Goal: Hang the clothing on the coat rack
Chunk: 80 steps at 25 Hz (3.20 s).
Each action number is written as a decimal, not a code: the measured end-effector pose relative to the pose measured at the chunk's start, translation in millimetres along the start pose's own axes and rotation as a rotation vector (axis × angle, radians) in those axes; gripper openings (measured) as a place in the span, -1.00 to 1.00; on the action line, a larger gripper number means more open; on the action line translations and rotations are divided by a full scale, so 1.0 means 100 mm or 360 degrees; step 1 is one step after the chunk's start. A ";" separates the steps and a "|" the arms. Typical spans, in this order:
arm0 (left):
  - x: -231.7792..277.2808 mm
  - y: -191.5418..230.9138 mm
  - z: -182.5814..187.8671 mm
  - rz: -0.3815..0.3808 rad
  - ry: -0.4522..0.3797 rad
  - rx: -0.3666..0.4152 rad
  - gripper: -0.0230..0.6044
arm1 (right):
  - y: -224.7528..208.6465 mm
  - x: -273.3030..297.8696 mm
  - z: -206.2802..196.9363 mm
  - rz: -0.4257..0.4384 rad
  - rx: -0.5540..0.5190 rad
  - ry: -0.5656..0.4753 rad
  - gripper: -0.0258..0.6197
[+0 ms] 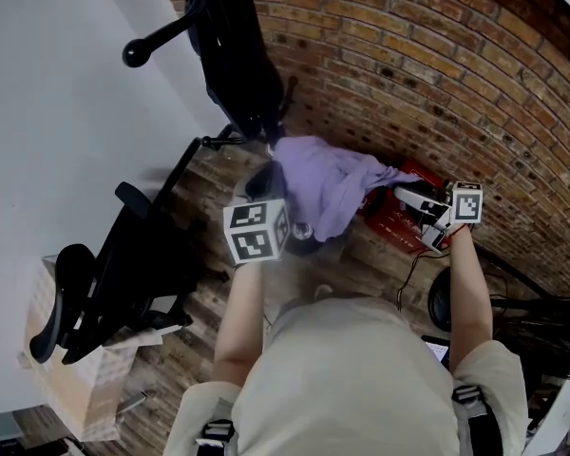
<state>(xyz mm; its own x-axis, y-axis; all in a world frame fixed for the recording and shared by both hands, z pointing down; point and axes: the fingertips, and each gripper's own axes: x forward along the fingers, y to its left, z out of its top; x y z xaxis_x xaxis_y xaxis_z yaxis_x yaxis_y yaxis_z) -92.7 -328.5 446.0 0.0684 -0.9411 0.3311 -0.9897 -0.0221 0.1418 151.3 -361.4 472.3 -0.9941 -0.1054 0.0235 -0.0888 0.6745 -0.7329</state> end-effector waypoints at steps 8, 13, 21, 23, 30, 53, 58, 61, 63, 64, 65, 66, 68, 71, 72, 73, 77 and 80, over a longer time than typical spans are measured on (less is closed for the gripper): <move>-0.14 0.02 0.10 0.0003 -0.0045 -0.0009 -0.91 | 0.11 -0.02 -0.19 -0.0075 -0.0030 0.0034 -0.09; -0.31 0.00 0.06 -0.0005 -0.0042 -0.0009 -0.91 | 0.22 -0.10 -0.37 -0.0131 -0.0016 0.0030 -0.09; -0.74 -0.12 -0.09 -0.0044 -0.0041 -0.0003 -0.91 | 0.45 -0.13 -0.65 -0.0330 -0.0145 -0.0026 -0.09; -0.87 -0.15 -0.15 -0.0051 -0.0042 -0.0004 -0.92 | 0.53 -0.10 -0.73 -0.0395 -0.0207 -0.0025 -0.16; -1.36 -0.24 -0.40 -0.0064 -0.0050 -0.0024 -0.91 | 0.91 -0.02 -0.98 -0.0652 -0.0478 -0.0066 -0.74; -3.10 -0.85 -1.09 -0.0112 -0.0099 -0.0106 -0.91 | 2.52 0.02 -1.96 -0.0915 -0.0912 -0.0161 -0.92; -3.33 -0.95 -1.17 -0.0128 -0.0103 -0.0089 -0.91 | 2.75 0.01 -2.10 -0.0922 -0.0985 -0.0178 -0.92; -3.42 -0.99 -1.21 -0.0133 -0.0100 -0.0071 -0.91 | 2.85 0.00 -2.16 -0.0920 -0.1013 -0.0190 -0.93; -3.47 -1.00 -1.25 -0.0128 -0.0095 -0.0066 -0.91 | 2.90 -0.01 -2.20 -0.0921 -0.1031 -0.0193 -0.92; -3.49 -1.00 -1.27 -0.0126 -0.0092 -0.0069 -0.92 | 2.91 -0.02 -2.22 -0.0922 -0.1040 -0.0193 -0.92; -3.51 -1.00 -1.28 -0.0125 -0.0091 -0.0072 -0.91 | 2.92 -0.03 -2.24 -0.0923 -0.1045 -0.0192 -0.92; -3.52 -1.00 -1.30 -0.0123 -0.0090 -0.0074 -0.92 | 2.93 -0.03 -2.26 -0.0923 -0.1047 -0.0189 -0.93; -3.54 -0.99 -1.31 -0.0119 -0.0089 -0.0073 -0.91 | 2.93 -0.03 -2.28 -0.0924 -0.1042 -0.0189 -0.92; -3.55 -0.98 -1.31 -0.0119 -0.0089 -0.0067 -0.91 | 2.94 -0.04 -2.29 -0.0929 -0.1041 -0.0199 -0.92; -3.56 -0.98 -1.31 -0.0119 -0.0090 -0.0065 -0.91 | 2.95 -0.04 -2.29 -0.0932 -0.1044 -0.0203 -0.93; -3.56 -0.98 -1.30 -0.0119 -0.0091 -0.0064 -0.92 | 2.95 -0.05 -2.30 -0.0934 -0.1050 -0.0204 -0.93; -3.56 -0.98 -1.28 -0.0120 -0.0095 -0.0067 -0.91 | 2.96 -0.04 -2.31 -0.0938 -0.1092 -0.0178 -0.93; -3.55 -0.99 -1.27 -0.0126 -0.0092 -0.0078 -0.91 | 2.97 -0.02 -2.31 -0.0932 -0.1108 -0.0166 -0.93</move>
<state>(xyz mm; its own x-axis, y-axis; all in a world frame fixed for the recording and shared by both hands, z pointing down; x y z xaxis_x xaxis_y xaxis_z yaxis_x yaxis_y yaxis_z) -3.3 50.9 432.9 0.1374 -0.9551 0.2627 -0.9739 -0.0820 0.2115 113.1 7.8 411.2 -0.7709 -0.6121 0.1759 -0.6277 0.7771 -0.0468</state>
